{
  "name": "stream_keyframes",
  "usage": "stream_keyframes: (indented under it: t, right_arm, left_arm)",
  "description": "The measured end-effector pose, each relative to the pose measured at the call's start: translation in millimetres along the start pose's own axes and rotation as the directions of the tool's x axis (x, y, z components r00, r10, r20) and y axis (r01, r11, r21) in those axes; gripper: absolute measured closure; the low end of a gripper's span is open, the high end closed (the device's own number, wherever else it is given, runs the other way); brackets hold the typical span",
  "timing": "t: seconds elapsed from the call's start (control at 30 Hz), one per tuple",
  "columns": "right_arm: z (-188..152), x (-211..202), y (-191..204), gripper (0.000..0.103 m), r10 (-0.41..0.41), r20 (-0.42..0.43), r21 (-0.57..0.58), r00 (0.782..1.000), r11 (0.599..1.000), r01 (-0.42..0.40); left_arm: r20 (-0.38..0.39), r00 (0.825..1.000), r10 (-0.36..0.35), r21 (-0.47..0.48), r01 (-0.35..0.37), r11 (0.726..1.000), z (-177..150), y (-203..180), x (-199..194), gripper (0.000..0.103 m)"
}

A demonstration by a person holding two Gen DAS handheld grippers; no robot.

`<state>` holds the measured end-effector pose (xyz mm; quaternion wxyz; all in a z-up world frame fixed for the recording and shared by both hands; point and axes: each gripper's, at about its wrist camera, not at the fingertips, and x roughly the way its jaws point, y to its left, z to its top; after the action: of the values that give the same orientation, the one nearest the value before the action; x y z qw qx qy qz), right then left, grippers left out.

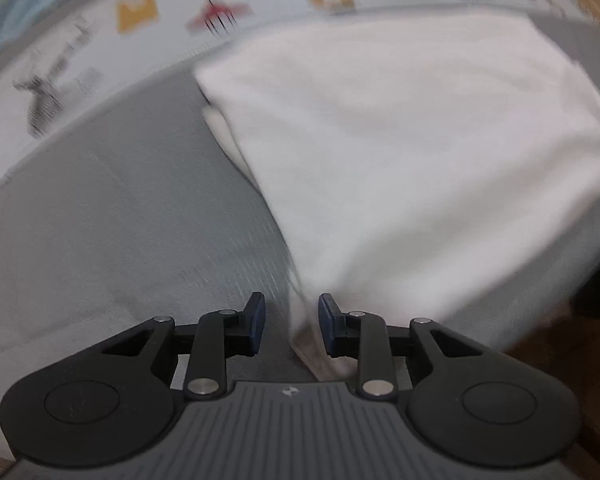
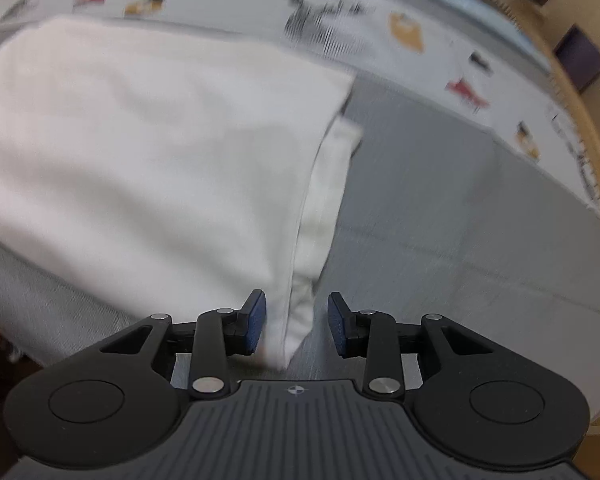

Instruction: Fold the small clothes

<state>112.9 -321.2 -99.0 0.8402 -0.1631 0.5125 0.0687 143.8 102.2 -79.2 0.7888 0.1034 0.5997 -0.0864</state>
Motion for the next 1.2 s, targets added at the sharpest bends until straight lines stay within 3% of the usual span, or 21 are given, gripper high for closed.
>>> stream_keyframes:
  t: [0.1, 0.2, 0.27, 0.37, 0.47, 0.5, 0.6, 0.8, 1.03, 1.2]
  right_arm:
    - [8.6, -30.6, 3.4, 0.067, -0.007, 0.133, 0.052, 0.991, 0.999, 0.0]
    - [13.3, -63.1, 14.7, 0.067, 0.0, 0.267, 0.101, 0.964, 0.994, -0.029]
    - [14.3, -79.9, 24.5, 0.068, 0.024, 0.335, 0.123, 0.942, 0.99, -0.069]
    - [15.1, -96.9, 46.9, 0.071, 0.08, 0.412, 0.132, 0.908, 0.98, -0.146]
    - [17.5, -104.6, 78.0, 0.094, 0.144, 0.461, 0.09, 0.876, 0.974, -0.207]
    - [18.7, -106.9, 87.1, 0.095, 0.162, 0.472, 0.076, 0.866, 0.972, -0.223]
    - [27.5, -109.6, 122.2, 0.097, 0.244, 0.488, 0.002, 0.838, 0.96, -0.281]
    - [46.0, -101.0, 196.9, 0.097, 0.404, 0.42, -0.148, 0.812, 0.914, -0.378]
    - [56.6, -72.8, 276.8, 0.097, 0.47, 0.277, -0.254, 0.838, 0.877, -0.408]
    - [53.2, -50.6, 325.9, 0.092, 0.511, 0.166, -0.329, 0.844, 0.835, -0.441]
  left_arm:
    - [0.125, 0.992, 0.017, -0.145, 0.001, 0.989, 6.8, 24.7, -34.7, 0.07]
    - [0.243, 0.968, 0.052, -0.242, 0.008, 0.97, 7.9, 44.8, -78.3, 0.069]
    - [0.325, 0.943, 0.065, -0.266, 0.026, 0.964, 3.7, 49.9, -108.1, 0.066]
    - [0.449, 0.889, 0.091, -0.32, 0.065, 0.945, -12.5, 54.2, -142.2, 0.057]
    - [0.517, 0.843, 0.148, -0.381, 0.073, 0.922, -27.7, 50.5, -149.2, 0.057]
    - [0.484, 0.859, 0.167, -0.413, 0.056, 0.909, -29.6, 50.1, -147.2, 0.058]
    - [0.489, 0.851, 0.194, -0.424, 0.037, 0.905, -29.7, 50.3, -148.9, 0.057]
    - [0.45, 0.868, 0.211, -0.44, 0.01, 0.898, -32.7, 62.5, -143.6, 0.057]
    - [0.418, 0.881, 0.221, -0.475, 0.005, 0.88, -49.8, 79.8, -133.3, 0.054]
    - [0.398, 0.889, 0.227, -0.496, 0.0, 0.868, -59.0, 92.3, -128.8, 0.052]
